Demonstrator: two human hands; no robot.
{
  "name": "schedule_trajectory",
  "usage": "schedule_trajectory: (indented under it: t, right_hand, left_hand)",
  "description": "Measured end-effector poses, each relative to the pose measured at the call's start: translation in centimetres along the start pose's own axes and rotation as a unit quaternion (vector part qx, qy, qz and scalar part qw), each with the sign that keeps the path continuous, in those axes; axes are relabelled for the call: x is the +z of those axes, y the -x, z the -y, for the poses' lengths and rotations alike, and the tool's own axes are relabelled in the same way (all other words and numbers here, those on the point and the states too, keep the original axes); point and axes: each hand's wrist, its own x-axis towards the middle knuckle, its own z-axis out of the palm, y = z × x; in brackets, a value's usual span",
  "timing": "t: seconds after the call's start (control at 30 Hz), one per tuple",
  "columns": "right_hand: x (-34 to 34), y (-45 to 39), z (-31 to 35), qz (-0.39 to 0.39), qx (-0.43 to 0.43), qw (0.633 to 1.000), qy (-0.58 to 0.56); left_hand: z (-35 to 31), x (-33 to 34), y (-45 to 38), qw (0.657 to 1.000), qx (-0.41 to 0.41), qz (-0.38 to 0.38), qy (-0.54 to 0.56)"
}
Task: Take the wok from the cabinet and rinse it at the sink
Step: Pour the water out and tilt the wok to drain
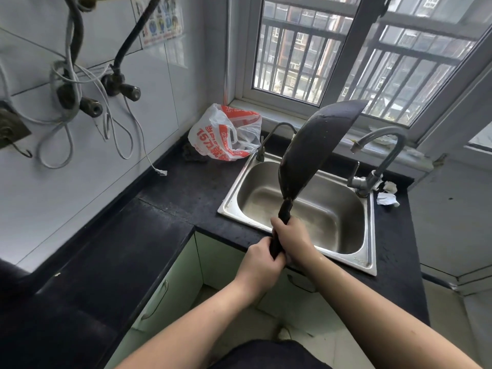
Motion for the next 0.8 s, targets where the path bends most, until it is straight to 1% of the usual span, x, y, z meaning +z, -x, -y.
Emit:
schedule_trajectory:
  t: [0.2,0.4,0.6,0.8]
  right_hand:
    - [-0.7,0.5,1.0,-0.008,-0.017,1.000,0.000]
    - [-1.9,0.5,1.4,-0.006,-0.033,0.999,0.005]
    - [-2.9,0.4,1.4,0.023,-0.045,0.998,-0.028]
    - [-5.9,0.1,0.4,0.051,-0.047,0.997,-0.024]
  left_hand:
    - [-1.1,-0.1,-0.1,1.000,0.019,-0.011,0.007]
    - [-2.3,0.0,0.1,1.000,0.020,-0.014,-0.013]
    - [-3.9,0.2,0.5,0.998,0.020,-0.030,-0.051]
    - [-5.8,3.3,1.2,0.996,0.004,-0.062,-0.060]
